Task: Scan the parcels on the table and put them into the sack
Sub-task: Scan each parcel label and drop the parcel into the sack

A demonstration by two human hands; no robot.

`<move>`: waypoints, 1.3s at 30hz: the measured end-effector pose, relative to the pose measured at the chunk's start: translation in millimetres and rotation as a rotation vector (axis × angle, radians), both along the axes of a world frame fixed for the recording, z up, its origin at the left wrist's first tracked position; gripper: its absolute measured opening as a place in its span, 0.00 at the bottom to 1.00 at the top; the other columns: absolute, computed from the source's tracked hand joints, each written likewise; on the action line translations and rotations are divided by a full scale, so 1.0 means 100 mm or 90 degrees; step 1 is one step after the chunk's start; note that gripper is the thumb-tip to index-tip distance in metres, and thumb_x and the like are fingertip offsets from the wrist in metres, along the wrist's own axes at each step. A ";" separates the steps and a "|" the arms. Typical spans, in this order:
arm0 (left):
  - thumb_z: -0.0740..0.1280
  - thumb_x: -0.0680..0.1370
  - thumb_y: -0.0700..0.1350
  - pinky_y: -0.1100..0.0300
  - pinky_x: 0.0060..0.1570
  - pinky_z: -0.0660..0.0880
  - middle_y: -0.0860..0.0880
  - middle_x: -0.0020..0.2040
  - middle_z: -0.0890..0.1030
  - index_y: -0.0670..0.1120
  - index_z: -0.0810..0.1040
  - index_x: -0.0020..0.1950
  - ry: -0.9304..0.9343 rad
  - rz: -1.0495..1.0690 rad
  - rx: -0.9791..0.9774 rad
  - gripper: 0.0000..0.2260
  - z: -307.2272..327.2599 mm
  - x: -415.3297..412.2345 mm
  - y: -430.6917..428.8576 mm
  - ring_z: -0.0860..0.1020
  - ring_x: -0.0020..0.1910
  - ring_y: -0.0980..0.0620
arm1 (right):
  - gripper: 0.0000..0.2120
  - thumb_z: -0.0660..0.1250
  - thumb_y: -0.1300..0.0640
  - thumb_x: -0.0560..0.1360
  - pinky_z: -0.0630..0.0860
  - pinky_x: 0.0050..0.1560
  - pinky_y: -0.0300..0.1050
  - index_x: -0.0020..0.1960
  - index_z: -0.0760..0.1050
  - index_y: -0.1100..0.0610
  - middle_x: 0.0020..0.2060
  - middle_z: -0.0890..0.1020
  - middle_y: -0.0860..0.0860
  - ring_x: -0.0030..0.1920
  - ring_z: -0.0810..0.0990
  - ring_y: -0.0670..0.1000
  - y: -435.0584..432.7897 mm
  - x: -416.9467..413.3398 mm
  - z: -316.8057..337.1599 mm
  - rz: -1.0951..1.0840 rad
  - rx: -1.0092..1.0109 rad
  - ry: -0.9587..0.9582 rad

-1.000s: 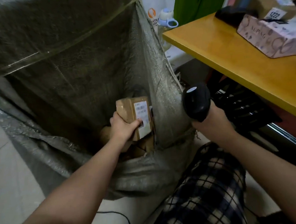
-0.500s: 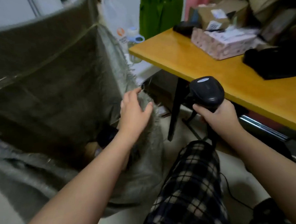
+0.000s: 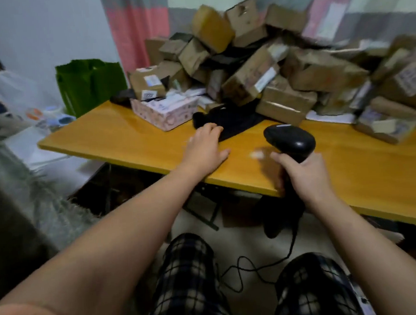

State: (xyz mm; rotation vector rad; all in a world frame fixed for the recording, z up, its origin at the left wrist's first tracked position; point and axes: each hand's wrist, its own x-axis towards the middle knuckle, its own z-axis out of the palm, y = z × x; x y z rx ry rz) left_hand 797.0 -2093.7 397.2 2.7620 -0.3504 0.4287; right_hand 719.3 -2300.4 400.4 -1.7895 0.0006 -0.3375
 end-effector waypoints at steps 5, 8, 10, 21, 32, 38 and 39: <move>0.60 0.82 0.50 0.50 0.53 0.74 0.41 0.62 0.77 0.43 0.74 0.65 0.146 0.041 0.137 0.16 0.17 0.45 -0.20 0.75 0.59 0.41 | 0.09 0.70 0.58 0.74 0.72 0.29 0.47 0.36 0.75 0.55 0.22 0.74 0.51 0.23 0.75 0.55 -0.08 -0.03 -0.06 0.006 0.099 0.024; 0.59 0.79 0.40 0.54 0.40 0.71 0.43 0.52 0.80 0.44 0.79 0.57 0.089 0.035 0.204 0.11 0.23 0.41 -0.12 0.77 0.49 0.41 | 0.11 0.70 0.58 0.74 0.73 0.28 0.47 0.34 0.75 0.55 0.21 0.74 0.50 0.23 0.75 0.54 -0.08 -0.06 -0.09 0.008 0.098 0.015; 0.60 0.79 0.41 0.55 0.43 0.68 0.44 0.52 0.80 0.45 0.78 0.57 0.040 0.009 0.205 0.10 0.25 0.30 -0.04 0.77 0.50 0.42 | 0.10 0.70 0.57 0.74 0.73 0.28 0.46 0.35 0.75 0.55 0.21 0.74 0.50 0.23 0.75 0.53 -0.08 -0.06 -0.09 0.009 0.102 0.014; 0.58 0.75 0.50 0.48 0.63 0.54 0.50 0.44 0.78 0.49 0.73 0.46 -0.084 0.060 0.185 0.08 0.16 -0.71 0.40 0.75 0.52 0.47 | 0.15 0.70 0.58 0.74 0.72 0.24 0.43 0.29 0.73 0.57 0.19 0.73 0.51 0.21 0.73 0.53 -0.04 -0.09 -0.07 0.004 0.081 -0.005; 0.65 0.75 0.62 0.54 0.63 0.67 0.48 0.67 0.74 0.48 0.67 0.72 0.032 -0.070 0.343 0.30 0.09 -0.72 0.18 0.73 0.65 0.48 | 0.11 0.70 0.59 0.74 0.73 0.24 0.42 0.33 0.74 0.58 0.21 0.73 0.51 0.21 0.74 0.52 -0.05 -0.11 -0.04 0.008 0.083 0.016; 0.64 0.77 0.41 0.57 0.50 0.64 0.53 0.52 0.80 0.53 0.78 0.59 -0.137 -0.057 0.347 0.12 0.32 -0.85 0.41 0.77 0.54 0.49 | 0.08 0.74 0.59 0.72 0.76 0.32 0.40 0.43 0.79 0.64 0.31 0.80 0.53 0.29 0.78 0.48 -0.05 -0.13 0.02 0.047 0.046 0.012; 0.64 0.78 0.42 0.55 0.51 0.65 0.52 0.52 0.81 0.52 0.79 0.58 -0.171 -0.043 0.270 0.11 0.44 -0.86 0.43 0.78 0.54 0.48 | 0.10 0.76 0.59 0.70 0.76 0.36 0.36 0.47 0.80 0.63 0.36 0.82 0.52 0.35 0.80 0.46 -0.03 -0.13 0.06 0.066 0.023 0.007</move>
